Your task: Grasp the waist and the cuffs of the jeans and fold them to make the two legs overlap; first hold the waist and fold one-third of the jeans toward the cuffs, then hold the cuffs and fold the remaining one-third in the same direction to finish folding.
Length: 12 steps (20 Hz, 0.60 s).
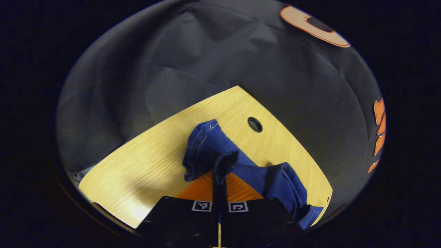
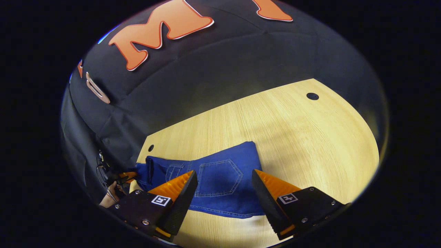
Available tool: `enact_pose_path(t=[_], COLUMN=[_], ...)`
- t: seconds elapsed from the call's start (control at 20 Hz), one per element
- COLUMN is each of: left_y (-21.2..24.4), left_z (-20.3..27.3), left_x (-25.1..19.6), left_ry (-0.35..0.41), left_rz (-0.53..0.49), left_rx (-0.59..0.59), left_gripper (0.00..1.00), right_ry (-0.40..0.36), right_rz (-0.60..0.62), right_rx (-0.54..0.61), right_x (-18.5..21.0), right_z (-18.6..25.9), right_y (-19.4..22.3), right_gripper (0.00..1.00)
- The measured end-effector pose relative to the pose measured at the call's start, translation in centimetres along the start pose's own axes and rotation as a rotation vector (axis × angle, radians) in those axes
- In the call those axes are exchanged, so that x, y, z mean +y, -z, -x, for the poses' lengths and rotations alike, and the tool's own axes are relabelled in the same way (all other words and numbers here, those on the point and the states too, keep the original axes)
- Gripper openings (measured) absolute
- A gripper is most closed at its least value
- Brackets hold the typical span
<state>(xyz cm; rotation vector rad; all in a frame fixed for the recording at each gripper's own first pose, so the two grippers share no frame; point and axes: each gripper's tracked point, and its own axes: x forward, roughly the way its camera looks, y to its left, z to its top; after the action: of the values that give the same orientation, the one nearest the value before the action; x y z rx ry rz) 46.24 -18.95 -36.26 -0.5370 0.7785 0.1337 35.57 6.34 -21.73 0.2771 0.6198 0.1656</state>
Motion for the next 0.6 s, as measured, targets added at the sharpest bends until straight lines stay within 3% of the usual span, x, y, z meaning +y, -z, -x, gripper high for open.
enact_pose_path(t=[0.1,0.45,0.6], left_y=[-1.9,-4.6,-4.0], left_z=[3.0,12.0,16.5], left_x=[-2.9,-13.7,-19.4], left_ry=[0.044,0.147,0.234], left_rz=[-0.024,-0.298,-0.310], left_rx=[-0.059,-0.212,-0.228], left_gripper=[0.03,0.03,0.03], right_ry=[-0.019,-0.097,-0.124], right_rz=[-0.006,-0.013,-0.025], right_rx=[-0.014,-0.102,-0.136], right_x=[0.0,-1.9,-3.4], right_z=[0.1,4.1,6.1], right_y=[-0.6,-3.7,-4.8], right_gripper=[0.98,0.98,0.98])
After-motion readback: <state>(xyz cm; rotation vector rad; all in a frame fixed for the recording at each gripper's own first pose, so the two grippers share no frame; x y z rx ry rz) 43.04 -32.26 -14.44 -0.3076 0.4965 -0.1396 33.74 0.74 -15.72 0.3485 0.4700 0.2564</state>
